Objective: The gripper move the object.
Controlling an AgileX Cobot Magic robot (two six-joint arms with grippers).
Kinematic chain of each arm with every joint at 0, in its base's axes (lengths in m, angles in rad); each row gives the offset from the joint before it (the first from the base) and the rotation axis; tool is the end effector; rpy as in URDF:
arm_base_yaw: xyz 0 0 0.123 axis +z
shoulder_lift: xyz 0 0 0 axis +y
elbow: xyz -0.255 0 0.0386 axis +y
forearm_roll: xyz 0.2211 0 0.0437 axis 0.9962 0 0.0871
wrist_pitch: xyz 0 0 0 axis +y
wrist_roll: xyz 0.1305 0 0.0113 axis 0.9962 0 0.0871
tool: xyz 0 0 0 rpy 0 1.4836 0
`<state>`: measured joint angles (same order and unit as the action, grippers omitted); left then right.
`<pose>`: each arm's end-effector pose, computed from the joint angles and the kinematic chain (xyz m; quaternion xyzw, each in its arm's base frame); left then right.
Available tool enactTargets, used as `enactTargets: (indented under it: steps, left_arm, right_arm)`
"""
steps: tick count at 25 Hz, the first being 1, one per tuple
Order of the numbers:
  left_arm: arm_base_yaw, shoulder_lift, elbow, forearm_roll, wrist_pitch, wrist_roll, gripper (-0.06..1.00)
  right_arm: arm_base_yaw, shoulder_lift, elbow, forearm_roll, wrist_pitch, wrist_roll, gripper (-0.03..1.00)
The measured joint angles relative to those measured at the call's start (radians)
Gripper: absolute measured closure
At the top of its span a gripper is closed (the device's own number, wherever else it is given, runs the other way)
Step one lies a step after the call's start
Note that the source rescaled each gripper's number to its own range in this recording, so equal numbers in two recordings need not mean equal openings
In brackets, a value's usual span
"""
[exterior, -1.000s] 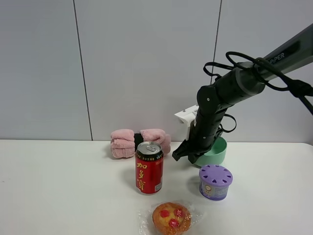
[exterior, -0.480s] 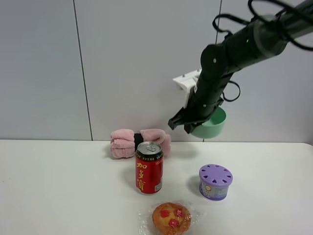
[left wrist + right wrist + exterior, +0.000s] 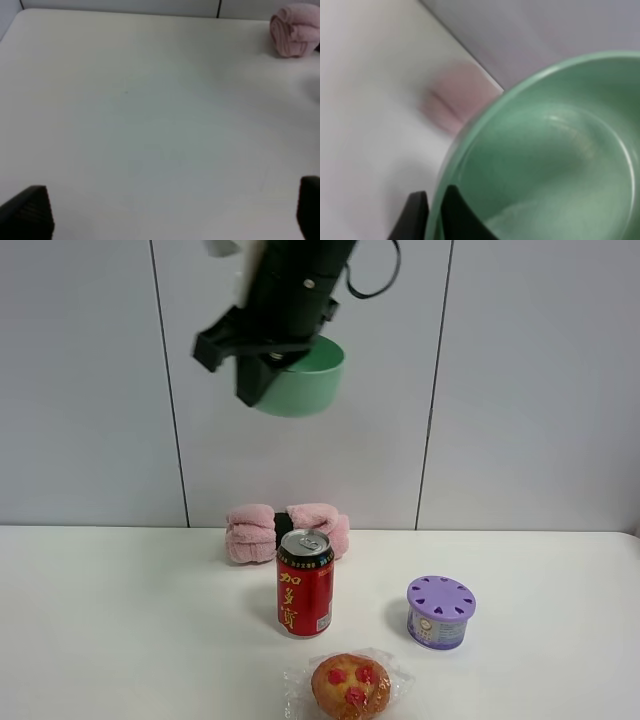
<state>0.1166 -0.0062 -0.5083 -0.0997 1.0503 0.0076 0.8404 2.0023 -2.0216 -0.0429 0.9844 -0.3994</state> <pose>0.0345 -0.0074 0.2504 -0.0440 0.8445 -0.0167 0.5335 0.3007 0.3287 0.2857 -0.5505 0.7624 0.0539 0.3358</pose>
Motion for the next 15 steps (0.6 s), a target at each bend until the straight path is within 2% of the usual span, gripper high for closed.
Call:
enactTargets:
  steps: [2,8,15]
  left_arm:
    - [0.0,0.0,0.0,0.0,0.0,0.0,-0.06]
    - [0.0,0.0,0.0,0.0,0.0,0.0,-0.06]
    - [0.0,0.0,0.0,0.0,0.0,0.0,-0.06]
  right_arm:
    - [0.053,0.043,-0.042,0.003,0.037,-0.052,0.97]
    - [0.139,0.209,-0.066,0.003,0.116,-0.196,0.97]
    - [0.15,0.356,-0.066,0.036,0.067,-0.348,0.97]
